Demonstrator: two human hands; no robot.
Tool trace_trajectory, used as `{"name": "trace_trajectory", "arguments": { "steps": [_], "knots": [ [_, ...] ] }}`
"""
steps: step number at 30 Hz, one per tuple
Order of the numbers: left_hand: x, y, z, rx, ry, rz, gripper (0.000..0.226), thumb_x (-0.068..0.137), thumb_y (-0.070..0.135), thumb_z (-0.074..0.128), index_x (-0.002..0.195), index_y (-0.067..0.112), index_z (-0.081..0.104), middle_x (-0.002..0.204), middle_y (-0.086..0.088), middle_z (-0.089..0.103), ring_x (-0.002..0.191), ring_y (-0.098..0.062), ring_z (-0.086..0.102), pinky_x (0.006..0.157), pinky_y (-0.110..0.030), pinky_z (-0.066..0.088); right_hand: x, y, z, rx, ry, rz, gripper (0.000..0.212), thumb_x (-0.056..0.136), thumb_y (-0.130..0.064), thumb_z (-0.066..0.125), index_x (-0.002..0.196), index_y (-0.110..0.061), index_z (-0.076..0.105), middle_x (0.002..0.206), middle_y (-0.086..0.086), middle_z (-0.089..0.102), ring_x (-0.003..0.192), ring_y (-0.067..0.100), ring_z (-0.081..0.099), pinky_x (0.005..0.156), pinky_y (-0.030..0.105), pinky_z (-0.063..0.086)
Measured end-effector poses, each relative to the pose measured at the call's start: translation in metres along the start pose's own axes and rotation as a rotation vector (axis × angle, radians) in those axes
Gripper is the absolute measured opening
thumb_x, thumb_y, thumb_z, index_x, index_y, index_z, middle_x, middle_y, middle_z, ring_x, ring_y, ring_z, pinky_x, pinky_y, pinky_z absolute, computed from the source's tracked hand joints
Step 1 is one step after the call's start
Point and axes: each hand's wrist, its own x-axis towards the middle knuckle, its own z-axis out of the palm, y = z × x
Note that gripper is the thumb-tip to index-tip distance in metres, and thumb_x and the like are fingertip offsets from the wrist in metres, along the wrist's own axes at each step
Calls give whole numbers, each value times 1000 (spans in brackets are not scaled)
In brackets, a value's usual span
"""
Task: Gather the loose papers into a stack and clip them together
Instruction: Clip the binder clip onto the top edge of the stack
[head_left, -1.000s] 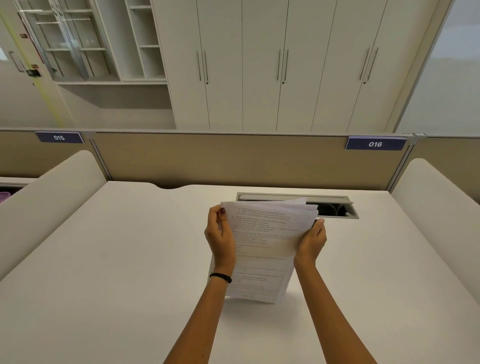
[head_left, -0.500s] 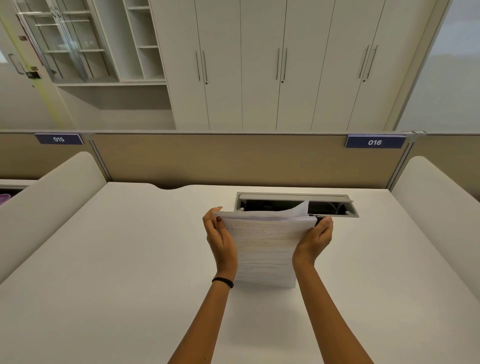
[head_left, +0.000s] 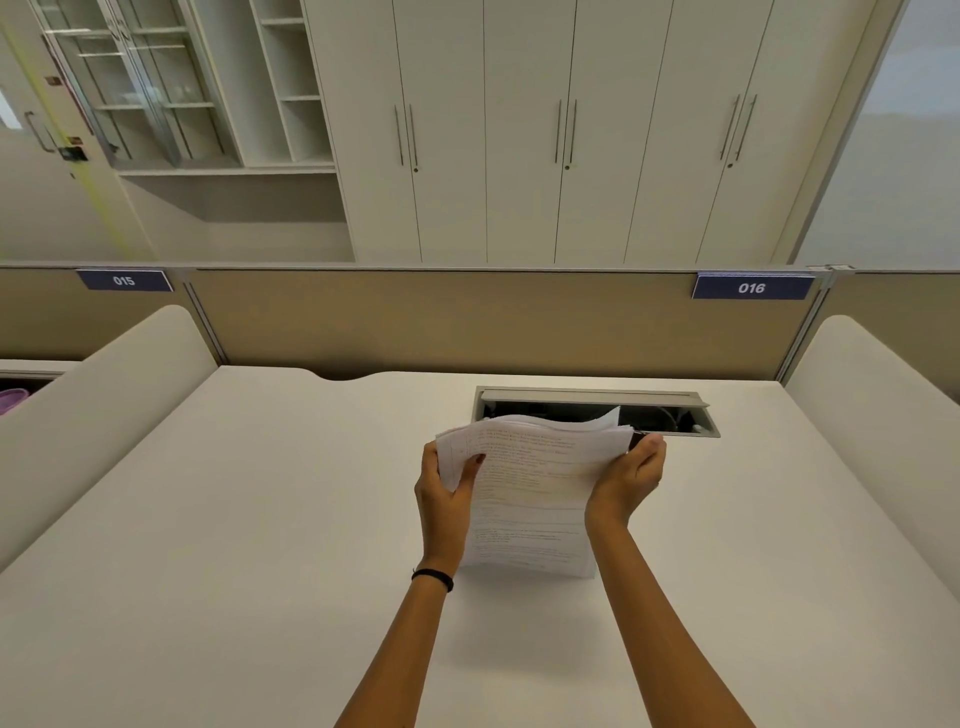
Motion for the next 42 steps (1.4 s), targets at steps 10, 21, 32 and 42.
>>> {"name": "trace_trajectory", "arguments": {
  "steps": [10,21,32,42],
  "knots": [
    [4,8,8,-33,117,-10,16,89,22,56,89,33,44,85,6,57,73,-11,64,57,-14,54,-2,5,-1,-72,-27,-109,25,99,-20,28,81,-8,39,61,-2,37,56,8,38,52,8,34],
    [12,22,11,-52,163,114,17,84,27,59,88,34,45,87,9,54,79,-7,57,66,-16,55,-3,1,0,21,-2,-106,29,99,-27,24,84,-10,42,68,-4,39,61,5,40,55,11,37],
    [1,-7,2,-36,125,-15,18,84,37,57,99,35,47,96,9,59,87,-19,63,63,-17,57,-13,28,-6,-59,-55,6,40,87,-45,22,85,-10,41,76,4,50,66,11,49,60,21,41],
    [2,-12,7,-15,180,-70,19,96,27,38,108,21,51,91,2,59,79,-17,62,54,-10,52,-12,27,-5,-54,-43,34,35,88,-46,22,79,-17,40,71,-1,48,65,11,49,59,19,39]
  ]
}}
